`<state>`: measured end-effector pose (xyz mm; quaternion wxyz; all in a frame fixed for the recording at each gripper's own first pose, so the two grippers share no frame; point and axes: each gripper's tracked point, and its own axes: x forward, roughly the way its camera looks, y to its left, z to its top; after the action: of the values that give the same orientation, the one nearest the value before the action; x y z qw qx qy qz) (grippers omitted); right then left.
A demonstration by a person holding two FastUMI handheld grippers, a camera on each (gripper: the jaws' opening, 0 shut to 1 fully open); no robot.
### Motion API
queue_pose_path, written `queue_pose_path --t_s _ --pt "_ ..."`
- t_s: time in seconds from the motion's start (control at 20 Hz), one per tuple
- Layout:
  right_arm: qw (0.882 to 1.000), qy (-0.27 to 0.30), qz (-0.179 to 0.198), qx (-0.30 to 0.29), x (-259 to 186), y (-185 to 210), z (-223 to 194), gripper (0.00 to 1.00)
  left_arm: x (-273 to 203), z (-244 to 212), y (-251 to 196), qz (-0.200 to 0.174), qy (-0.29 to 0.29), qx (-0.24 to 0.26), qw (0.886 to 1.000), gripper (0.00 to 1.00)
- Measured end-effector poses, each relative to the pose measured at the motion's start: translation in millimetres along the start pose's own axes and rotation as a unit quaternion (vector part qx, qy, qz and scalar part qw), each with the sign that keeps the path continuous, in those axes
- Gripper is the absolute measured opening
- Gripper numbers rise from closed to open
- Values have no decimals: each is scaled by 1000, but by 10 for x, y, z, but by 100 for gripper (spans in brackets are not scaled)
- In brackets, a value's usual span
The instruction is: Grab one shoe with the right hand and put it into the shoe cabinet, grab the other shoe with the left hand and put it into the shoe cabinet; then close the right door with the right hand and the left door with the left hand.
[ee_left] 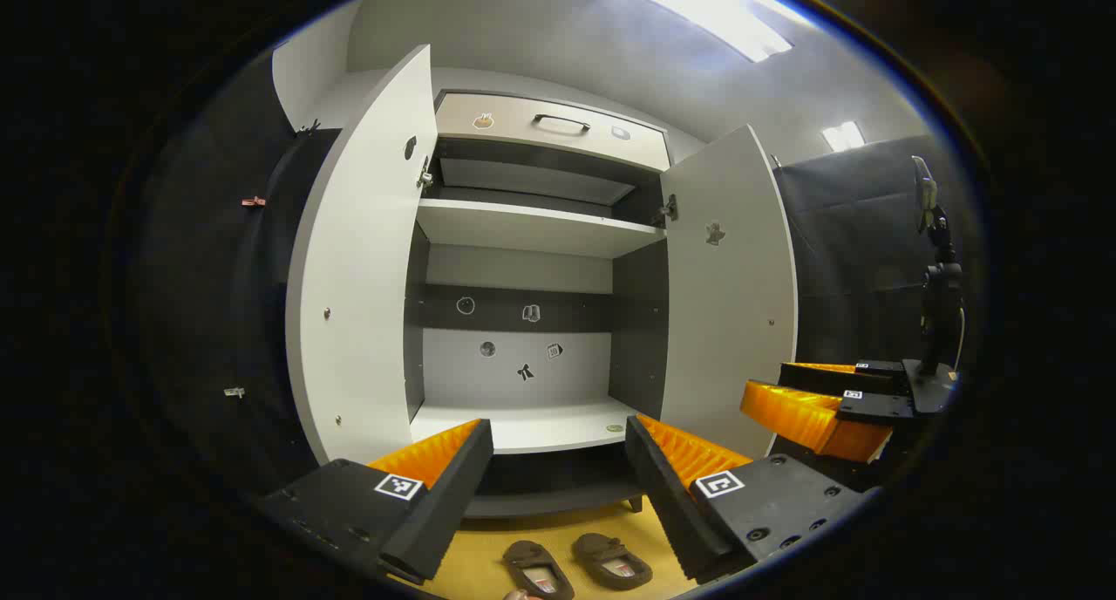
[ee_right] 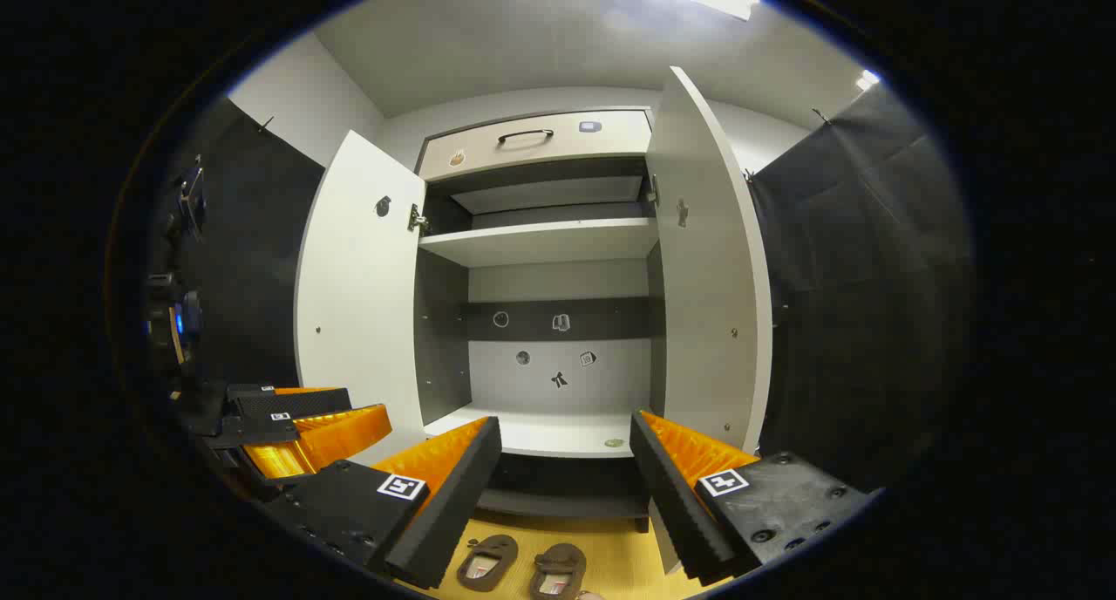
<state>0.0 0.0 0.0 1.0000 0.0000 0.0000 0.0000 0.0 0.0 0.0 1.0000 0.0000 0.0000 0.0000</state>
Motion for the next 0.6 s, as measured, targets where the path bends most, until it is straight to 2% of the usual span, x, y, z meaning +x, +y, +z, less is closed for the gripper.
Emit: queue_pose_path --t_s 0.6 --pt "1000 9 -7 4 91 -76 -83 98 78 -71 1 -2 9 -3 1000 97"
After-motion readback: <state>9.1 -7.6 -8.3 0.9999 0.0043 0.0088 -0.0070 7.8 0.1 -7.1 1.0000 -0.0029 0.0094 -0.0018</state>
